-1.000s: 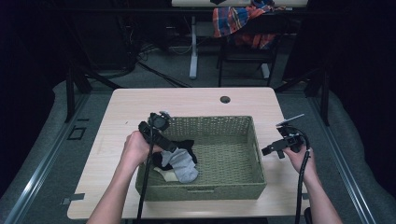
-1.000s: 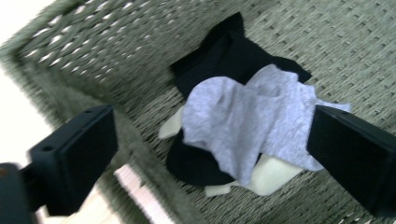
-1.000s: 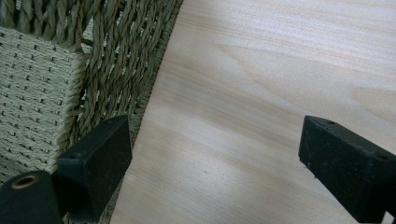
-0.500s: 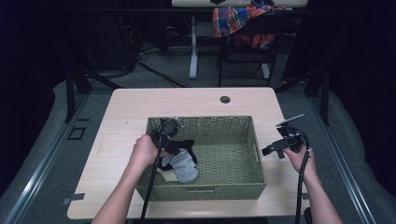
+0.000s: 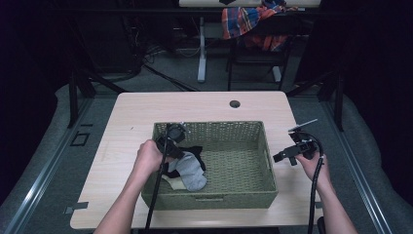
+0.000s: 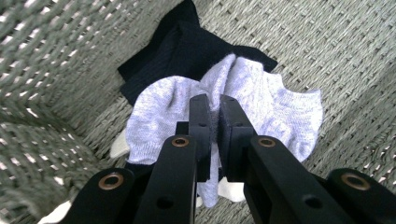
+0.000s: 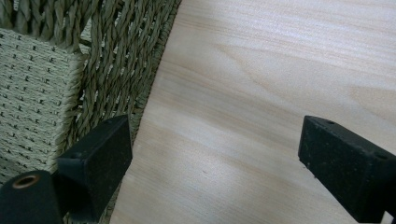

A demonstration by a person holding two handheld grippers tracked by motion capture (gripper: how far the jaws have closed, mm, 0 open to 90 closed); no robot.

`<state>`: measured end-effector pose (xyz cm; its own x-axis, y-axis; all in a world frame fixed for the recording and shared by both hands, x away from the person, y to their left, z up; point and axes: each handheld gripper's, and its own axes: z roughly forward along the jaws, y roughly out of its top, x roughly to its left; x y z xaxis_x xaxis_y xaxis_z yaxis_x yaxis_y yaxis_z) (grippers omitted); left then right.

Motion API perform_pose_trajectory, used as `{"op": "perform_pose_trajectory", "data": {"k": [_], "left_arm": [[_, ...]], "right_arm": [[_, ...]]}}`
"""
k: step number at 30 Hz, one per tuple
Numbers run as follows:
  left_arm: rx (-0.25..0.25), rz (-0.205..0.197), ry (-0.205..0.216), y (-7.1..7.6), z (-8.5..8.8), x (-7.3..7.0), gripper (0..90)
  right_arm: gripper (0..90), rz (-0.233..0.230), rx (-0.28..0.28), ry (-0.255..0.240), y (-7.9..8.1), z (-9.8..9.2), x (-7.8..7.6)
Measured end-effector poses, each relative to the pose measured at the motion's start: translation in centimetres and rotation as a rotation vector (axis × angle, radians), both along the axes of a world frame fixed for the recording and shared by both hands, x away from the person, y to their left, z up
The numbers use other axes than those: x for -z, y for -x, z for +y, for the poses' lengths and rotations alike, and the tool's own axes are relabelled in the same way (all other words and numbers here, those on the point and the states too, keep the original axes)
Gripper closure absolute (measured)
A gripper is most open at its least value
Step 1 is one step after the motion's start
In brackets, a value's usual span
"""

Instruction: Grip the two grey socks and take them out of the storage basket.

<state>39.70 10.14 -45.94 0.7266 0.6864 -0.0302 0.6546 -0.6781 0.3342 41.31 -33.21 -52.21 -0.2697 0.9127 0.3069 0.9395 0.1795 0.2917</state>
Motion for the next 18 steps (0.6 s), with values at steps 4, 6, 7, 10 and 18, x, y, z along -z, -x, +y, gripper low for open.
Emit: {"op": "perform_pose_trajectory", "data": {"k": [4,6,7,10,18], "left_arm": [[-0.007,-0.015,0.007,0.1,0.4,-0.8,85.2],[-0.008,-0.026,0.011,0.1,0.5,-1.1,85.1],[-0.008,-0.029,0.012,0.1,0.6,-1.3,85.2],[-0.008,-0.038,0.015,0.1,0.6,-1.9,85.2],[-0.003,-0.062,0.003,-0.1,0.6,-3.4,85.4]], "right_arm": [[9.5,0.001,-0.002,0.0,0.0,0.0,0.0],[9.5,0.004,-0.007,-0.001,0.0,0.0,-0.1],[9.6,0.004,-0.007,-0.003,0.0,0.0,-0.1],[9.6,0.02,-0.032,0.008,-0.1,-0.2,-0.2],[9.5,0.008,-0.012,-0.001,-0.1,-0.1,-0.1]]}}
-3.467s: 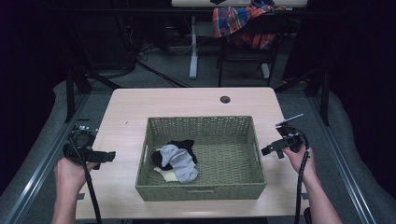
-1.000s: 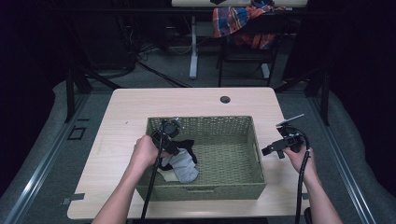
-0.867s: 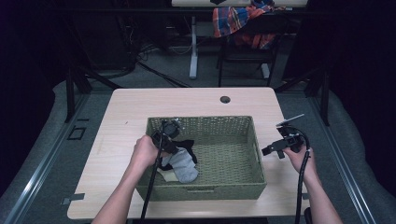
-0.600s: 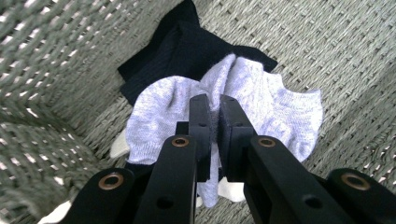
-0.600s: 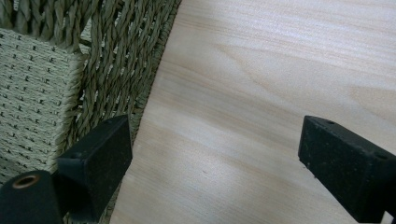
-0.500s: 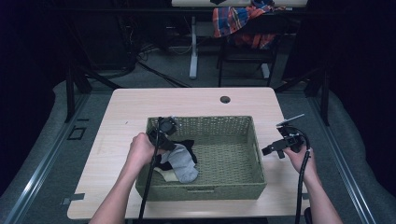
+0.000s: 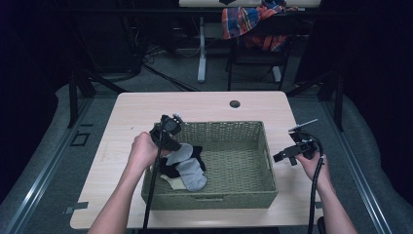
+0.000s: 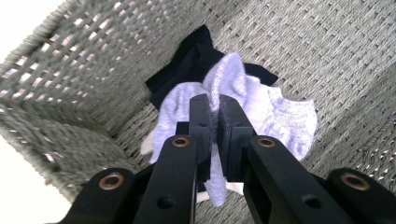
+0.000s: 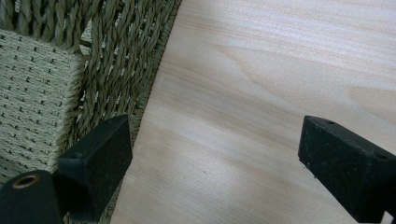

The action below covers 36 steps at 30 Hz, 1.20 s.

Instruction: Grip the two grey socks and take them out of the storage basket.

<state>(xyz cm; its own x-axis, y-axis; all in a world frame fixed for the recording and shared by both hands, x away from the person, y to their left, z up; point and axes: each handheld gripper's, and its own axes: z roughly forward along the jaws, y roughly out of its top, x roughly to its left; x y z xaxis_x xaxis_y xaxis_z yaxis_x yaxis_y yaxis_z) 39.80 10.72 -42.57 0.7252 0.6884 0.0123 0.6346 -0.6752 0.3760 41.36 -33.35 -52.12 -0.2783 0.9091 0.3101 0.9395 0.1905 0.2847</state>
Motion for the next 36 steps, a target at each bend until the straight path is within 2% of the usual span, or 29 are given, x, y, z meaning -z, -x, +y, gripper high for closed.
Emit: {"op": "perform_pose_trajectory", "data": {"k": [7,10,17,25,29,31,36], "left_arm": [[0.008,-0.025,-0.016,-0.2,0.0,-1.8,85.5],[0.005,-0.036,-0.022,-0.3,0.0,-2.5,85.5],[0.001,-0.051,-0.028,-1.1,0.2,-3.8,85.5],[-0.003,-0.063,-0.042,-1.8,0.2,-5.1,85.5],[-0.011,-0.069,-0.048,-2.1,0.4,-5.5,85.5],[-0.018,-0.077,-0.046,-2.2,0.6,-5.8,85.5],[-0.033,-0.087,-0.048,-2.6,1.2,-6.6,85.5]], "right_arm": [[9.5,0.0,0.0,0.0,0.0,0.0,0.0],[9.6,0.011,-0.022,0.004,-0.1,-0.1,-0.1],[9.5,0.008,-0.016,0.005,-0.1,-0.1,-0.1],[9.6,0.006,-0.02,0.004,-0.1,-0.2,-0.1],[9.6,-0.012,0.01,-0.002,0.1,0.0,0.0],[9.6,0.01,-0.024,0.007,-0.1,-0.2,-0.2],[9.6,0.009,-0.017,0.005,-0.1,-0.2,-0.1]]}}
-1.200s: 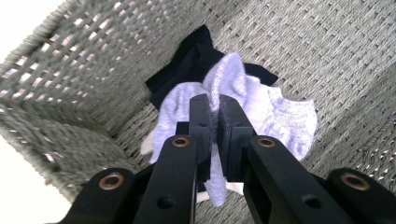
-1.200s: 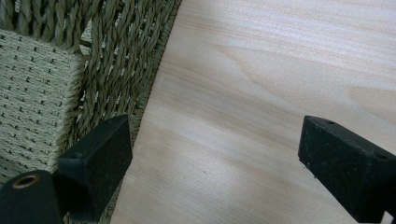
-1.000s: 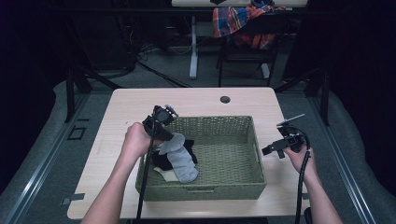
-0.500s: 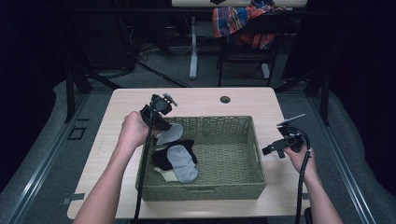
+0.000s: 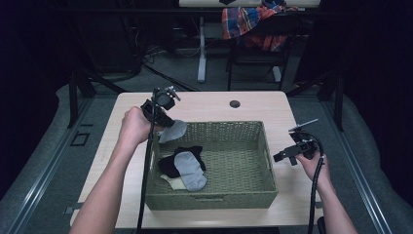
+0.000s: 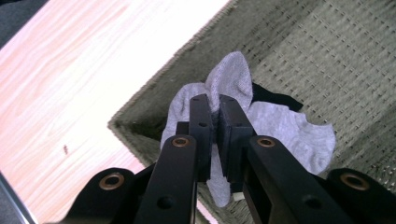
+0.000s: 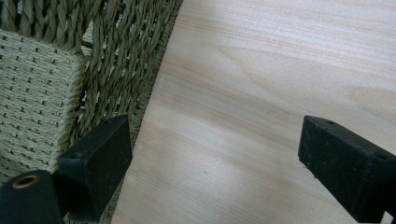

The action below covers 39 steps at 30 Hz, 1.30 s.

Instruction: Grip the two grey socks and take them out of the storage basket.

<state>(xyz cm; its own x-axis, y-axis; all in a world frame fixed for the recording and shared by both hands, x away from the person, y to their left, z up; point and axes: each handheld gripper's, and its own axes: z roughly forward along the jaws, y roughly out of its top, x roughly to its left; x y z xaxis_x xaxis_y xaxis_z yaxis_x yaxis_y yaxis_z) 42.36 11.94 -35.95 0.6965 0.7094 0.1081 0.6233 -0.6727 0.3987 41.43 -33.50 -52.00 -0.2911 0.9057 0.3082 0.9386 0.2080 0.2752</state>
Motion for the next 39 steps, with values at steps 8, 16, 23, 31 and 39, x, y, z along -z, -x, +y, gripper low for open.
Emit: {"op": "perform_pose_trajectory", "data": {"k": [8,16,23,31,39], "left_arm": [[-0.048,-0.015,0.003,-0.6,1.8,-1.0,85.5],[-0.113,-0.029,0.014,-0.9,4.2,-1.7,85.5],[-0.175,-0.034,0.022,-0.9,6.7,-1.9,85.6],[-0.237,-0.026,0.019,-0.5,9.5,-1.1,85.6],[-0.291,-0.003,0.021,0.0,11.8,1.0,85.6]], "right_arm": [[9.6,-0.002,-0.001,-0.004,0.0,0.0,0.0],[9.6,-0.005,0.009,-0.008,0.0,0.0,0.1],[9.6,0.001,-0.001,-0.004,0.0,0.0,0.0],[9.6,0.0,0.004,-0.005,0.0,0.0,0.1],[9.7,-0.006,0.017,-0.008,0.1,0.2,0.1]]}}
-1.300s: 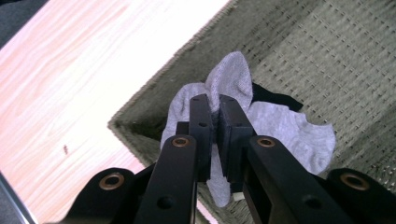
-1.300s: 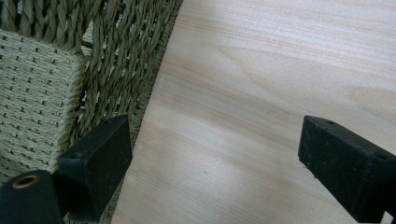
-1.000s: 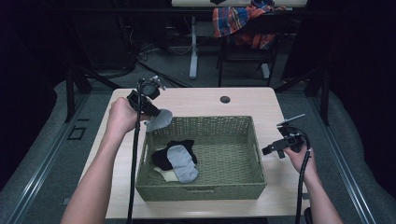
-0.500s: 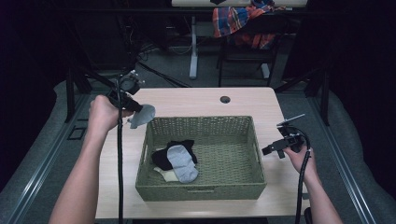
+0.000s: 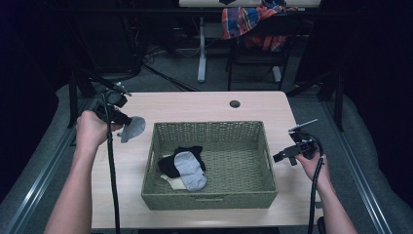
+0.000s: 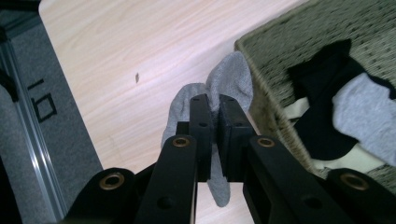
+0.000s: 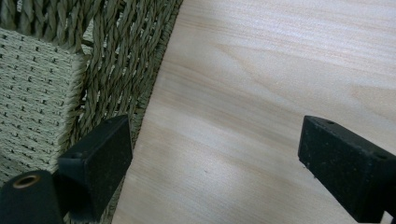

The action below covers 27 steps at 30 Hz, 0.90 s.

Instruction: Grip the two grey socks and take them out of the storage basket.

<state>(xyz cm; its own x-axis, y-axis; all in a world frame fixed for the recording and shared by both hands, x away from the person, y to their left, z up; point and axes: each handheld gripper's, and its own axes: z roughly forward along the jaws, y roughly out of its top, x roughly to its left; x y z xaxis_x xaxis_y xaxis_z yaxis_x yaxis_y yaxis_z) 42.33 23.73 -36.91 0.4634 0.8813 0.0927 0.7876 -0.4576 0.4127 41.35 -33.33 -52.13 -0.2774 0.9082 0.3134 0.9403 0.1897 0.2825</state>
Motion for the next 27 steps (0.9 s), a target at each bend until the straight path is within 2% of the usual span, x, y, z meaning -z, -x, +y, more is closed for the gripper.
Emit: {"op": "perform_pose_trajectory", "data": {"k": [8,15,17,20,21,27], "left_arm": [[-0.046,0.032,0.012,0.4,1.9,2.4,85.7],[-0.077,0.056,0.015,0.7,2.8,4.8,85.7],[-0.094,0.051,0.025,1.1,3.1,5.5,85.7],[-0.109,0.061,0.042,1.4,3.6,6.6,85.7],[-0.121,0.062,0.052,1.5,3.7,6.9,85.7],[-0.147,0.056,0.059,1.6,4.1,8.0,85.7]], "right_arm": [[9.7,0.001,-0.001,0.001,0.0,0.0,0.0],[9.9,0.0,0.005,-0.002,0.0,0.0,0.0],[9.9,0.009,-0.011,0.002,-0.1,-0.2,0.0],[10.0,-0.007,0.019,-0.003,0.1,0.0,0.1],[10.0,0.004,-0.003,-0.003,0.0,-0.1,0.0],[9.9,0.007,-0.013,0.003,-0.1,-0.1,0.0]]}}
